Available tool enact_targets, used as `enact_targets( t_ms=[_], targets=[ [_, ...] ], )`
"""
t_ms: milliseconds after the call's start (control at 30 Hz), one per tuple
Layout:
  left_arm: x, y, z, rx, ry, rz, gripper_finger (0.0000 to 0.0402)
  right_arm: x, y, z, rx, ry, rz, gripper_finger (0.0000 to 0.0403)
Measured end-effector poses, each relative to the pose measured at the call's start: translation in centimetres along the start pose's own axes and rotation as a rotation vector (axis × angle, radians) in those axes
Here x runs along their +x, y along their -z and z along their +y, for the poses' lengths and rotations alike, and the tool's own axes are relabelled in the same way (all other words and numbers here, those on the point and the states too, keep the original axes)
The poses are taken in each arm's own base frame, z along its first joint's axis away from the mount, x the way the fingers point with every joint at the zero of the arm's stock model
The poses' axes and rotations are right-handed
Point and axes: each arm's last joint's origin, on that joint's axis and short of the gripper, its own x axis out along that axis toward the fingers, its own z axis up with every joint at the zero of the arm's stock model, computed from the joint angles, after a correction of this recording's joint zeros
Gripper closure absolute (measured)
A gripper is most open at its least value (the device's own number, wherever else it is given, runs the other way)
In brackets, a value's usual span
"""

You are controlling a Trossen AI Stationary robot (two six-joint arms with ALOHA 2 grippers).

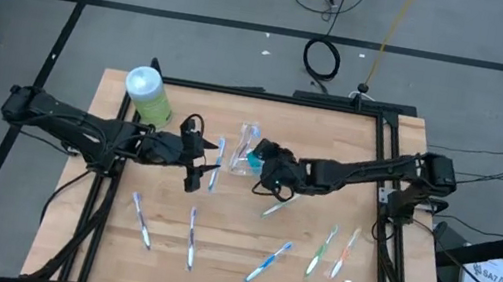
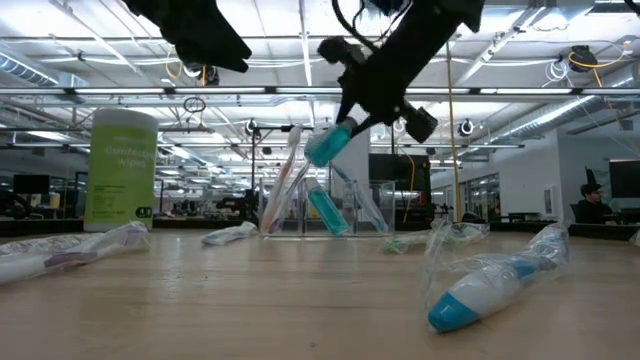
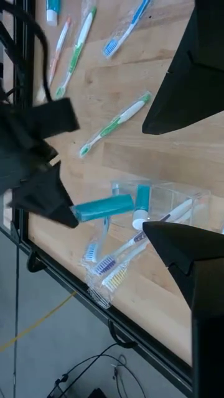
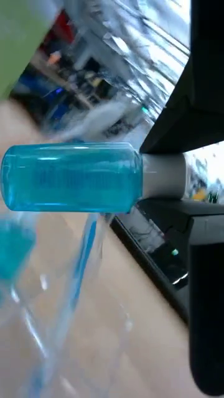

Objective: Pick & Place toothbrushing station
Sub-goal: Put the left small mouthwash bottle into the middle section of the transparent organizer, then put the left green toothbrush into the right section of the transparent organizer

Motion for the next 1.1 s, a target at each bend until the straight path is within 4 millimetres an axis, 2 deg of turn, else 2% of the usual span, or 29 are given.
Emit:
enact_targets(
  t_ms=[200, 367, 633, 800, 967, 1100],
  targets=[
    [0.0, 0.0, 0.0, 0.0, 0.001, 0.001, 0.0156, 1.7, -1.6, 1.8, -0.282, -0.026, 0.056, 0.0305],
    [0.0, 0.0, 0.0, 0.003, 0.0, 0.006, 0.0156, 1.9, -2.0, 2.4, -0.47, -0.023, 0.056, 0.0306],
    [0.0, 0.1, 0.0, 0.004, 0.001, 0.008, 0.0156, 2.1, -2.3, 3.0, -0.641, 0.001, 0.009, 0.03],
    [0.0, 0.1, 0.0, 0.004, 0.001, 0.008, 0.0156, 2.5, -2.7, 3.7, -0.625, 0.021, -0.142, 0.0285],
    [0.0, 0.1, 0.0, 0.004, 0.001, 0.008, 0.0156, 2.5, -2.7, 3.2, -0.499, 0.055, -0.134, 0.028],
    [0.0, 0.1, 0.0, 0.006, 0.001, 0.008, 0.0156, 2.4, -2.7, 3.1, -0.495, 0.065, -0.157, 0.0279]
  ],
)
